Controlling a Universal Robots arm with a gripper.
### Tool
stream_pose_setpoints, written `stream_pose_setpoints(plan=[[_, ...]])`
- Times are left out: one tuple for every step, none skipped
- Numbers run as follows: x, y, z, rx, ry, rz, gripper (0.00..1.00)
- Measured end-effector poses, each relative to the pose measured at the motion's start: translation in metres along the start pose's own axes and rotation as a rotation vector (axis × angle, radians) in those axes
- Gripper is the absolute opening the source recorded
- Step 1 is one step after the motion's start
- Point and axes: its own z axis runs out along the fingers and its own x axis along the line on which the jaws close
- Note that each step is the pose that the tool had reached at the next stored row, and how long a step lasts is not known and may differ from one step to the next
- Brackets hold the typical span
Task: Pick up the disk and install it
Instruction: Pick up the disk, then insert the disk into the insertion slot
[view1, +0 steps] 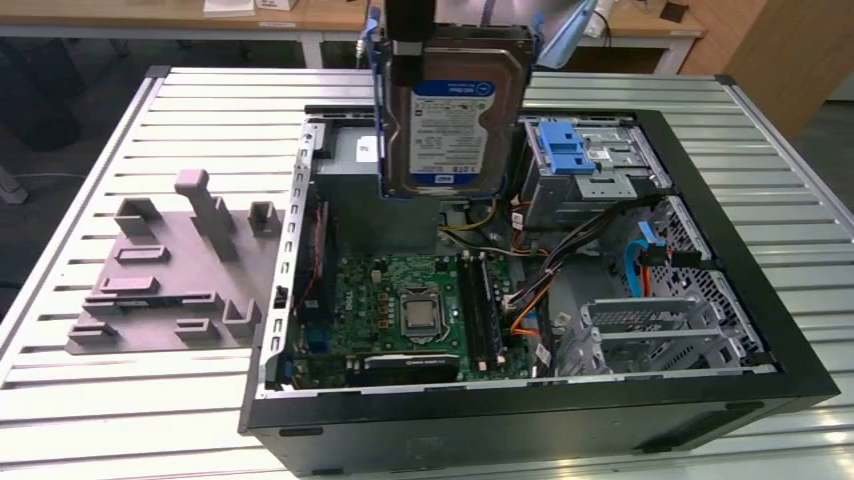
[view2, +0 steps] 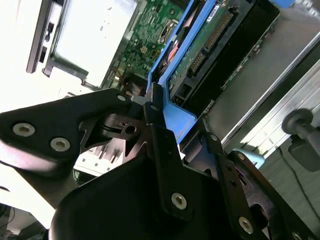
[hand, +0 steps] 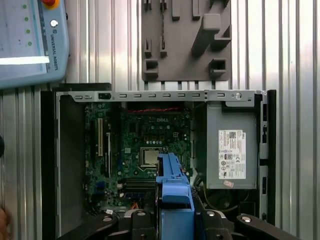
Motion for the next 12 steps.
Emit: stream_pose_setpoints(plan=[[0.0001,-0.0045,0.0001,0.0001,-0.0002,0.000,0.36],[0.0001,-0.0092,0.0002,0.0001,-0.0002,0.000,0.36],[0.0002,-0.0138,0.0002,0.0001,-0.0002,0.000,0.36],[0.0002,-0.0183,0.0003,0.0001,-0.0002,0.000,0.36],[0.0002,-0.0224,0.0003,0.0001,-0.0003,0.000,0.36],[0.0002,-0.0247,0.0003,0.0001,-0.0003,0.000,0.36],[0.0002,-0.0250,0.0003,0.0000,-0.0003,0.000,0.36],[0.0002,-0.0250,0.0003,0.0001,-0.0003,0.000,0.36],[0.0002,-0.0250,0.0003,0.0001,-0.0004,0.000,0.36],[0.0002,-0.0256,0.0003,0.0001,-0.0003,0.000,0.36],[0.0001,-0.0262,0.0003,0.0001,-0.0004,0.000,0.36],[0.0001,-0.0263,0.0003,0.0001,-0.0003,0.000,0.36]])
